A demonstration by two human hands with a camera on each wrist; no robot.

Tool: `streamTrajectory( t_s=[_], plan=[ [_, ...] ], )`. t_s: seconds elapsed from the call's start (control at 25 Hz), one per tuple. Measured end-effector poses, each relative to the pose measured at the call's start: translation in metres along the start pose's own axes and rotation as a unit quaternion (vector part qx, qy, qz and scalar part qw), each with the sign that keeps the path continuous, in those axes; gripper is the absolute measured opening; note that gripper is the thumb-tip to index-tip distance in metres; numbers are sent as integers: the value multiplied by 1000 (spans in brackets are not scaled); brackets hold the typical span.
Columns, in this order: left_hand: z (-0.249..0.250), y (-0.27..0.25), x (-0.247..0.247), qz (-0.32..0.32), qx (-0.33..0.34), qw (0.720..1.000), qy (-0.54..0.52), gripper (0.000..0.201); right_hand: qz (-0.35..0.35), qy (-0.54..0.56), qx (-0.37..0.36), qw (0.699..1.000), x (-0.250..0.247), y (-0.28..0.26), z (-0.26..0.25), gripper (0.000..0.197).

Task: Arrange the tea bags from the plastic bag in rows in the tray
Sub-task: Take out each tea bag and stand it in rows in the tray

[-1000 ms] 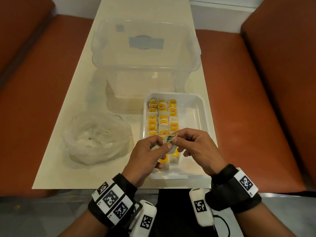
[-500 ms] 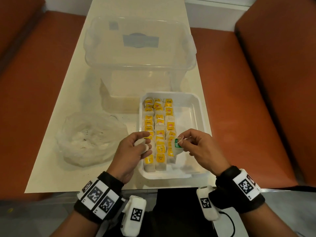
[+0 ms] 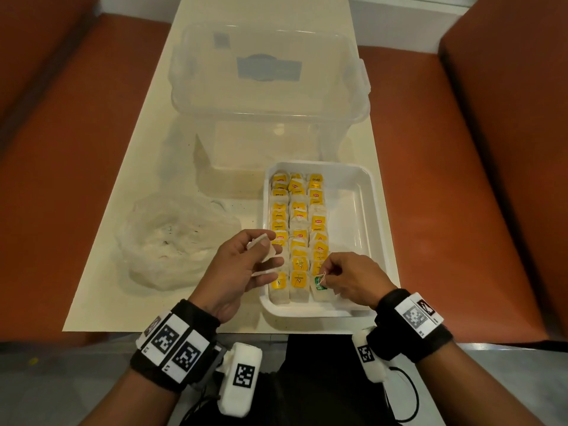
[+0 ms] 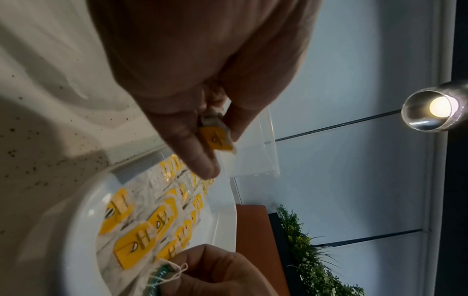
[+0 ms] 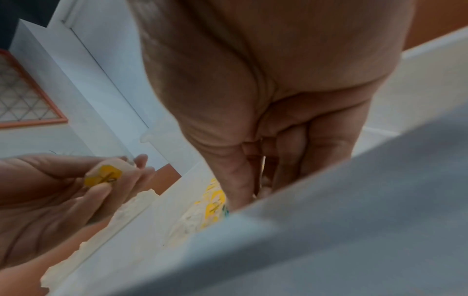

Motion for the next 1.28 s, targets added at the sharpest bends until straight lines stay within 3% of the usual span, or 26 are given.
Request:
streamTrajectory(
  t_s=[0.44,0.84,0.96,1.16,1.28],
  plan=[
    [3,-9,5,-24,-41,997,68,20,36,105,44,993,2,5,9,8],
    [-5,-3,4,-19,-63,997,-52,11,46,166,60,983,5,8,10,12],
    [-5,-2,3,-12,-71,994,-78,13,39,167,53,984,6,9,11,14],
    [-4,-2,4,-12,-90,990,-107,18,59,82,27,995,0,5,12,25],
    [-4,-3,6,-16,-104,991,-86,17,83,99,-30,991,-11,-7,-3,19]
  ],
)
Point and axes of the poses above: each hand's wrist, its own y-axis towards the middle knuckle, its own x-axis out of the palm, z = x × y, the point moved 2 cm from there along y, towards the middle knuckle, and after that the axes turned 1 degree about x, right-handed, at the moved point
